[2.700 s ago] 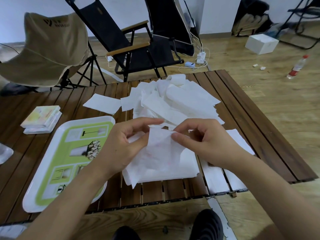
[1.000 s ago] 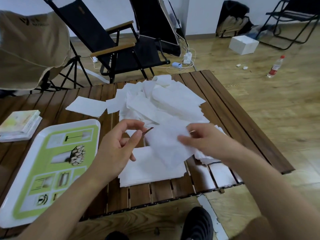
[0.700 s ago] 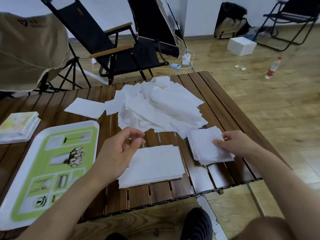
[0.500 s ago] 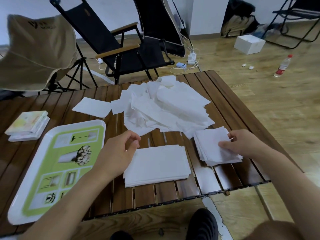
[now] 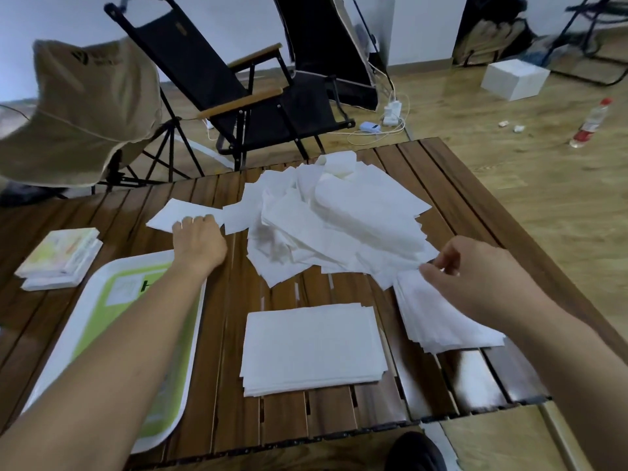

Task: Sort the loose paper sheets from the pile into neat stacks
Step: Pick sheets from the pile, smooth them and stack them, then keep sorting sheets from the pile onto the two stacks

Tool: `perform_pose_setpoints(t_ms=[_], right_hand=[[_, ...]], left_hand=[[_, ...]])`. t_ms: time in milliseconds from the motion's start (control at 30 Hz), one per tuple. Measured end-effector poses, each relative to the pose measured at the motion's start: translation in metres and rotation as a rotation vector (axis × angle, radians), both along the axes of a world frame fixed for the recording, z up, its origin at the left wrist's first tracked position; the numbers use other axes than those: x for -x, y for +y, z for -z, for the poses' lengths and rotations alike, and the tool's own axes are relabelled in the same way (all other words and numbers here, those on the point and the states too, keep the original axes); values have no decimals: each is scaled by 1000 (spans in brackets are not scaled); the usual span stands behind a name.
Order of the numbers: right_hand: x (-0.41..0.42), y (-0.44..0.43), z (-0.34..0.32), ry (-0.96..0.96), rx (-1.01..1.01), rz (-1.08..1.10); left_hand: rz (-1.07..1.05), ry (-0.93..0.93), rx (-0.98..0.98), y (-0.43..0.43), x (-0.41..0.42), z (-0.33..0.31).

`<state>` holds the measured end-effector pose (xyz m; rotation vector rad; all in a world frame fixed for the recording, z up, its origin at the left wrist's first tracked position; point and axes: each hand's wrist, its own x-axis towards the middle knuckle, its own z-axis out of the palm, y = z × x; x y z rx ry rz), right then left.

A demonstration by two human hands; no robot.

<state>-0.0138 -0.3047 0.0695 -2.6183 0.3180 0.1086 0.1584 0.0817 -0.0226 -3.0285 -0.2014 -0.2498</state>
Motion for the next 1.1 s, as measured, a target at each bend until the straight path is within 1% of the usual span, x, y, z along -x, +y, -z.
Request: perform_pose_setpoints(t_ms=[33, 100, 233, 300, 367, 400, 433, 467, 500, 533, 567, 600, 633, 700, 733, 800, 833, 900, 967, 1000, 1033, 1100], right_hand=[[0, 6, -2, -5, 1, -39], [0, 15, -4, -8, 9, -104], [0, 31, -4, -37, 24, -186], [1, 38, -3, -51, -2, -200], [3, 46, 2, -85, -91, -211], [3, 50, 5, -93, -170, -213], [4, 55, 6, -94, -256, -215], [3, 59, 8, -87, -339, -212], [3, 63, 7, -55, -421, -206], [3, 67, 7, 8, -511, -196], [3, 71, 4, 100, -619, -191], [5, 75, 0, 198, -760, -186], [5, 75, -2, 281, -900, -180], [7, 74, -6, 344, -1137, -121], [8, 72, -9, 325, -1186, -100], [11, 68, -11, 250, -1132, -140], [13, 65, -9, 235, -1067, -164], [15, 60, -1, 230, -874, -173], [13, 56, 13, 188, -563, -214], [10, 55, 21, 180, -430, -231], [7, 56, 28, 179, -340, -242], [1, 57, 41, 149, -233, -257]], left_hand=[[-13, -6, 57, 2, -9, 5], [-7, -80, 168, 4, -19, 10], [-10, -153, 289, 9, -15, 4], [-88, -319, 414, 4, 2, -14], [-153, -552, 613, -11, 27, -46], [-164, -607, 741, -21, 41, -64], [-169, -611, 921, -32, 57, -82], [-160, -588, 1170, -44, 75, -100], [-155, -546, 1459, -58, 96, -117], [-155, -481, 1745, -69, 117, -130], [-155, -403, 1972, -79, 135, -139], [-172, -328, 2094, -87, 150, -141], [-197, -262, 2141, -94, 162, -137], [-252, -181, 2168, -102, 177, -121], [-260, -145, 2161, -102, 182, -112], [-236, -28, 2044, -97, 186, -94], [-211, 55, 1939, -92, 187, -88], [-136, 224, 1629, -80, 190, -79], [-51, 345, 1278, -69, 189, -70], [-29, 395, 1145, -65, 188, -66], [-16, 439, 1057, -62, 186, -61], [-6, 501, 956, -58, 183, -52]])
